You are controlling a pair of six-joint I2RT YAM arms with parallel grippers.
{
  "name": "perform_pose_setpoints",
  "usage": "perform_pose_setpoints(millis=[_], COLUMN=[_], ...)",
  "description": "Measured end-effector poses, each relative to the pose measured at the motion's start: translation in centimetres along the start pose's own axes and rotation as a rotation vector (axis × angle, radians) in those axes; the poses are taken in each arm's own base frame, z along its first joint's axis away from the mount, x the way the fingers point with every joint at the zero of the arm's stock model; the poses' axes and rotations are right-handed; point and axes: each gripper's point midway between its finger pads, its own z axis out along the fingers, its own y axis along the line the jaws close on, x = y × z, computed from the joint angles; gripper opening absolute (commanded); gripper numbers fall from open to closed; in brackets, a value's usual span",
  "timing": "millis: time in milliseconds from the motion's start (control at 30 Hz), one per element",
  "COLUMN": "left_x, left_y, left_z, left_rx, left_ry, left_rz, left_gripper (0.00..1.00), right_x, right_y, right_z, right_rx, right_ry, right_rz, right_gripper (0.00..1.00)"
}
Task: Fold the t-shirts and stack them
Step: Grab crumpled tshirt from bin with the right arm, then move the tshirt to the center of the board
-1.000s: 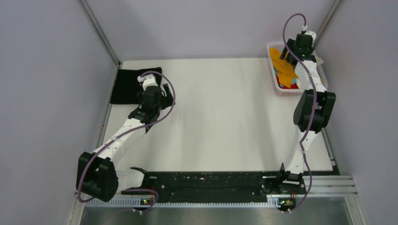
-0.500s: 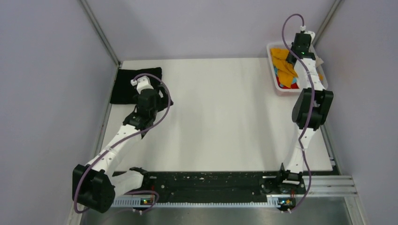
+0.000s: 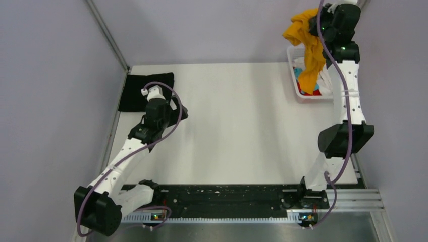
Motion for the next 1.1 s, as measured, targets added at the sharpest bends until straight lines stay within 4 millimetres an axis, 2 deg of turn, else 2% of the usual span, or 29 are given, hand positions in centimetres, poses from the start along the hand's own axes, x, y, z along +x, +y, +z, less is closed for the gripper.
perform_pose_setpoints(millis=[67, 100, 133, 200, 300, 433, 567, 667, 733, 833, 900, 967, 1033, 1067, 1100], left_x=[0.0, 0.0, 0.0, -0.2, -0.4, -0.3, 0.5, 0.5, 0.2, 0.0, 0.1, 0.6, 1.4, 1.9, 2.4], left_y=[0.0, 0.0, -0.1, -0.3, -0.5, -0.7, -0.4, -0.4, -0.5, -0.6, -0.6, -0.3, 0.2, 0.6, 1.0], left_z=[-0.3, -0.5, -0.7, -1.0, -1.3, -1.5, -1.8, -2.1, -2.4, -2.8, -3.0, -3.2, -3.3, -3.3, -3.3], left_rx=[0.004, 0.007, 0.01, 0.022, 0.039, 0.051, 0.06, 0.067, 0.074, 0.085, 0.091, 0.093, 0.088, 0.082, 0.076], left_ry=[0.004, 0.005, 0.004, -0.001, -0.008, -0.007, 0.004, -0.002, -0.011, -0.02, -0.023, -0.02, -0.011, -0.003, 0.006], left_rz=[-0.001, -0.001, -0.001, -0.003, -0.006, -0.008, -0.015, -0.021, -0.025, -0.028, -0.032, -0.035, -0.036, -0.036, -0.035], left_gripper=[0.99, 0.99, 0.99, 0.99, 0.99, 0.99, 0.99, 0.99, 0.99, 0.99, 0.99, 0.99, 0.99, 0.99, 0.99], right_x=[-2.0, -2.6, -2.8, -2.7, -1.4, 0.9, 2.8, 3.8, 5.2, 9.3, 13.1, 17.8, 23.4, 25.7, 28.4], right_y=[4.8, 7.0, 10.1, 15.4, 22.1, 28.4, 32.9, 34.8, 35.4, 34.5, 32.9, 30.6, 27.1, 25.4, 22.9], right_z=[-1.9, -2.8, -4.0, -6.3, -10.0, -15.2, -20.7, -24.0, -25.6, -26.1, -25.6, -25.0, -24.3, -24.0, -23.5], right_rx=[-0.144, -0.212, -0.306, -0.477, -0.721, -0.985, -1.219, -1.356, -1.431, -1.43, -1.359, -1.238, -1.063, -0.978, -0.862], right_ry=[-0.035, -0.043, -0.042, -0.028, 0.024, 0.12, 0.211, 0.266, 0.318, 0.441, 0.537, 0.639, 0.75, 0.792, 0.832], right_rz=[-0.001, -0.002, -0.002, 0.001, 0.01, 0.018, 0.021, 0.031, 0.047, 0.084, 0.114, 0.143, 0.157, 0.157, 0.143], right_gripper=[0.0, 0.0, 0.0, 0.0, 0.0, 0.0, 0.0, 0.0, 0.0, 0.0, 0.0, 0.0, 0.12, 0.19, 0.38])
